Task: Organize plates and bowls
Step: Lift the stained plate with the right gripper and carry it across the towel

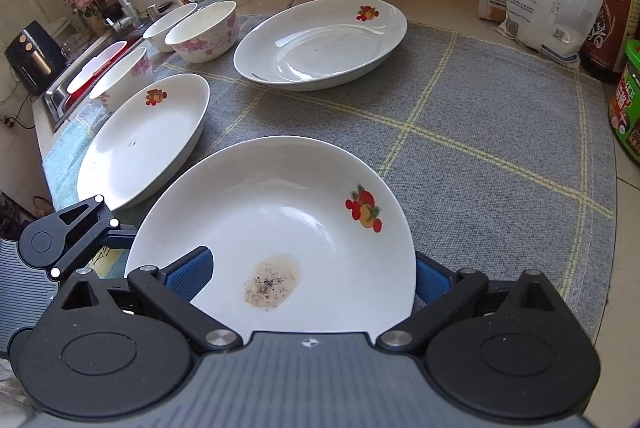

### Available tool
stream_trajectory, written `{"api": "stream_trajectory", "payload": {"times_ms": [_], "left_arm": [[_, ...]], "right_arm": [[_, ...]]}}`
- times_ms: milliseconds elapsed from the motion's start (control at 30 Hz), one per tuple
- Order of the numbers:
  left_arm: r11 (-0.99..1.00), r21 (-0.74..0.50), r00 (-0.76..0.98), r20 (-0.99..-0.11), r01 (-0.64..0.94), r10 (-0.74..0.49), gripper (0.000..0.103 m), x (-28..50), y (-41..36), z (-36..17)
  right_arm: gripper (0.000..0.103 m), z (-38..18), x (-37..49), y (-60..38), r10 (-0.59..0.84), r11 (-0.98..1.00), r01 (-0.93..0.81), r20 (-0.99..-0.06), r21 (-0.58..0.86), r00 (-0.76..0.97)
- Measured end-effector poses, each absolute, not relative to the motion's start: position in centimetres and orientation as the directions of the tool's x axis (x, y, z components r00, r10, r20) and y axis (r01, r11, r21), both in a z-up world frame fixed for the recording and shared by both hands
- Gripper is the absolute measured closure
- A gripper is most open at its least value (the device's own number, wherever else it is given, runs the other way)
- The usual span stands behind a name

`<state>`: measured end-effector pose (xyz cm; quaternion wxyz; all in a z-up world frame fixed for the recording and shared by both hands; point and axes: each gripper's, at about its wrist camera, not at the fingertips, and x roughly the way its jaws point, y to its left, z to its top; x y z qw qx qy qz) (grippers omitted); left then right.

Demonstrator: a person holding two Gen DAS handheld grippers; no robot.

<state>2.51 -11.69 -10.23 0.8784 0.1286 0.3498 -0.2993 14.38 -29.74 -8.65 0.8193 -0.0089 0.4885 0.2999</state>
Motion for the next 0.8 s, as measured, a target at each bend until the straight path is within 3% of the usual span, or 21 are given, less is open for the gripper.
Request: {"api": "stream_trajectory", "payload": {"times_ms": [800], "left_arm": [[0.761,0.024,0.560,-0.693,0.648,-0.455,0.001,3.0,-11.7,-10.0]], "right_arm": [[0.005,-9.2,16.5,-30.7,0.579,0.765,-0.489,-0.781,0.420,0.234]]}}
